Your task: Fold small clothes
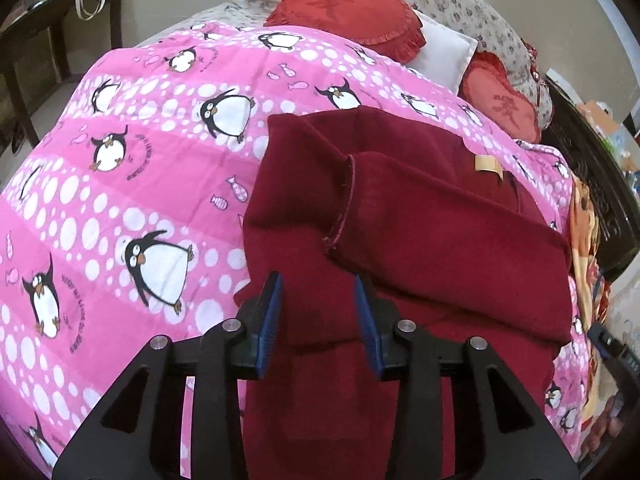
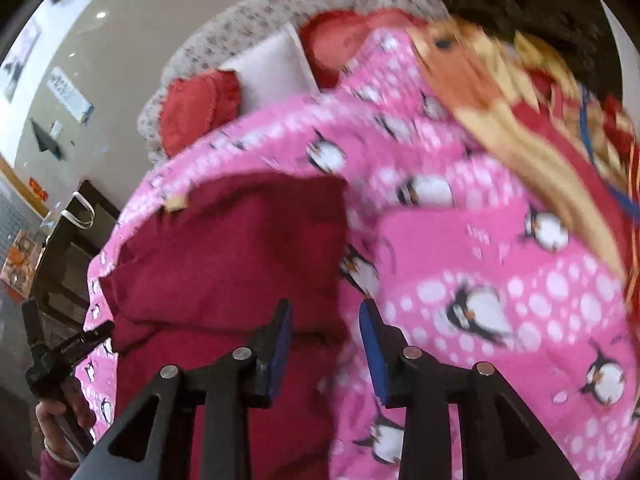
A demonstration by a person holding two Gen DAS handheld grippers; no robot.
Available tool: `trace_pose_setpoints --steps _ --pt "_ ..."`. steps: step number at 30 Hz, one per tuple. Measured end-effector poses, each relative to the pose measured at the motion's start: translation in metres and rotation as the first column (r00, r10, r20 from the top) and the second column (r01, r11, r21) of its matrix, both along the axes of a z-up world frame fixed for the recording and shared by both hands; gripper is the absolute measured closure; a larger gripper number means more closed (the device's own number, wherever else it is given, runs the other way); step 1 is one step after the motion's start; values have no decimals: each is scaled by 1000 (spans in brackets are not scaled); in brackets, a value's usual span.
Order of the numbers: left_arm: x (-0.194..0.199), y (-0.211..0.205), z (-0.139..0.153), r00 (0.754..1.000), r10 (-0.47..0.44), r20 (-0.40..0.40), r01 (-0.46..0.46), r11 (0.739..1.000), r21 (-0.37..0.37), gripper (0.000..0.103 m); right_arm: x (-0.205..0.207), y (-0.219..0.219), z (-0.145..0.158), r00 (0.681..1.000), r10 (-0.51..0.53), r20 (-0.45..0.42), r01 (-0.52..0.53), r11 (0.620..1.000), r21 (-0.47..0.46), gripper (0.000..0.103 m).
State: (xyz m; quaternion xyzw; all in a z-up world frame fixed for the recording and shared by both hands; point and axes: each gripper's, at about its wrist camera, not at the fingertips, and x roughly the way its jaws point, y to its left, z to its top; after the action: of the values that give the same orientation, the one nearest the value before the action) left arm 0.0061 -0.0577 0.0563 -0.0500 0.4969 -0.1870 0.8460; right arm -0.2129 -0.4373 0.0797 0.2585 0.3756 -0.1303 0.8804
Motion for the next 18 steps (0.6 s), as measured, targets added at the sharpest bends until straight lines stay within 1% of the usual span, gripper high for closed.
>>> trace_pose_setpoints --steps 2,4,6,7,8,9,11,12,13,14,15,16,17,18 --pt "-1 -2 -2 1000 -2 -12 2 1000 7 67 13 7 0 999 38 2 -38 999 -25 69" --pt "-5 -3 -4 1000 -2 -22 2 1000 21 67 33 14 -12 996 78 -34 -79 996 -48 70" --pt "-10 -3 -2 1000 -6 -21 7 1000 18 67 49 17 -34 988 80 -135 -91 993 -80 70" --pt "-14 -2 -1 1000 -10 -23 11 1000 18 67 57 17 -50 978 84 -191 -102 991 -86 70" --pt "-18 -1 1 999 -17 -28 17 1000 22 67 56 14 -55 982 84 -171 -99 992 -79 69" --pt "-22 1 2 999 -21 -31 21 999 24 67 54 11 -53 984 82 -161 -93 994 -65 67" --pt "-32 8 5 999 -31 -33 32 999 22 67 45 6 -43 980 94 -176 -97 995 -5 66" --pt "-36 11 6 999 -35 -35 36 999 21 64 38 5 -37 981 99 -168 -98 995 19 65" --pt "-42 15 6 998 -41 -39 41 999 19 59 29 6 -28 982 115 -151 -110 993 43 65" --pt "-49 21 6 998 -45 -44 45 999 16 56 20 10 -20 981 147 -130 -139 988 68 63" --pt "-54 25 5 998 -46 -50 47 999 15 51 10 18 -13 973 205 -106 -194 975 108 61" --pt "-60 30 4 997 -48 -59 49 999 15 50 1 29 -8 957 276 -88 -261 953 152 54" --pt "-67 35 3 996 -53 -68 54 998 20 50 -7 42 -5 935 345 -80 -326 928 182 51" --pt "-72 38 2 995 -58 -75 60 998 26 50 -13 51 -3 918 387 -82 -366 910 193 51"
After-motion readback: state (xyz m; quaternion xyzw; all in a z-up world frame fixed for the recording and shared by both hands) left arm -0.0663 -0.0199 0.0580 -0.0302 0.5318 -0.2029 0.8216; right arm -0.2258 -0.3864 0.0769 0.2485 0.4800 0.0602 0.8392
